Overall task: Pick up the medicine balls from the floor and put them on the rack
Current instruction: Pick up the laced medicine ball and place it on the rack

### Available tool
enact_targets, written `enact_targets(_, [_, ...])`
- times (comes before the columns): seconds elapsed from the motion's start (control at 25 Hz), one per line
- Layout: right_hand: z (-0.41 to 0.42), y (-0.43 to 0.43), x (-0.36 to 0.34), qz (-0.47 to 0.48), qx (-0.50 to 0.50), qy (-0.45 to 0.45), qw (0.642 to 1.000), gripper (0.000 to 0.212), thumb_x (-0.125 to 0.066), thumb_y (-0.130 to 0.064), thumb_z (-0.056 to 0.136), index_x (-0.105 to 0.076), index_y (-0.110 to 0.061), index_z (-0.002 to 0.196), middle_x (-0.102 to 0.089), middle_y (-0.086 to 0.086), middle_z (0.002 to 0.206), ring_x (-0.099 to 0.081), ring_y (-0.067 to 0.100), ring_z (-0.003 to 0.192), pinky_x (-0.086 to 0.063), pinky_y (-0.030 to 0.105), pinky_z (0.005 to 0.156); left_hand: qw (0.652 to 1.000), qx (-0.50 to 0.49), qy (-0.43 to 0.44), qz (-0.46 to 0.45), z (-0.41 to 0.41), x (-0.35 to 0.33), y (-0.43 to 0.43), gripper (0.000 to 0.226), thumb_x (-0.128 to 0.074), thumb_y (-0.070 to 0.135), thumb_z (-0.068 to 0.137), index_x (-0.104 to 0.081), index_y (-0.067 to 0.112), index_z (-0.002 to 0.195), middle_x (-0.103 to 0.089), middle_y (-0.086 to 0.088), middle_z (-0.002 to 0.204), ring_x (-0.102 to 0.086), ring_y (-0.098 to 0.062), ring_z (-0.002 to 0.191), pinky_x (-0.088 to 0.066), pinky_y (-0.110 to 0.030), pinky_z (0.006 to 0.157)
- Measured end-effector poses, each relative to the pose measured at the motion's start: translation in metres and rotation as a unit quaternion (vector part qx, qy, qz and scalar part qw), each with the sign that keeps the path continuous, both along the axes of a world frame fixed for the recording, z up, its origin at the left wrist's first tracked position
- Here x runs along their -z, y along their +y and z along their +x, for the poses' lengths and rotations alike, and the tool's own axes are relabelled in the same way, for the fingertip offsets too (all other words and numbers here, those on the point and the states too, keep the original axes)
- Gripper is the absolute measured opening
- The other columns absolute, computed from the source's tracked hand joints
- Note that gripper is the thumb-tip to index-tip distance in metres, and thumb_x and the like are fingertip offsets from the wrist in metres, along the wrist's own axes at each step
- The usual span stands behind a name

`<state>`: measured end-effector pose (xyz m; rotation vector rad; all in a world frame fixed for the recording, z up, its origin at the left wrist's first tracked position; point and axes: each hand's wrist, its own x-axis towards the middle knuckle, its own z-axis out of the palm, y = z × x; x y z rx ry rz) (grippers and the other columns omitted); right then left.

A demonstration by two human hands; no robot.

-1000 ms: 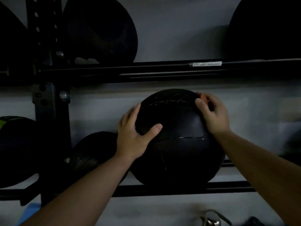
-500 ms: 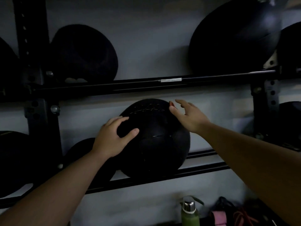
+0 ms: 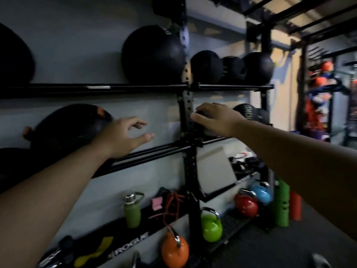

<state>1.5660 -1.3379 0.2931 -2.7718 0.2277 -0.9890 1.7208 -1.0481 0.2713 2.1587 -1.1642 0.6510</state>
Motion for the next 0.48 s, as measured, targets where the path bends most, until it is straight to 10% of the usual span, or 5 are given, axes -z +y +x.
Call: enact_targets(0.48, [-0.408, -0.009, 0.069, 0.115, 0.347, -0.051, 0.929, 0.062, -0.053, -0.075, 0.091, -0.065, -0.029, 0.132, -0.07, 0.008, 0.127, -0.065, 0.027, 0.115, -0.047, 0.031, 0.088, 0.923, 0.373, 0.022, 0.09, -0.247, 0.035, -0.197, 0.069, -0.065, 0.083, 0.063, -0.071, 0.032, 0.11, -0.074, 0.009, 0.1, -0.072, -0.026, 0.1, -0.052, -0.032, 0.085])
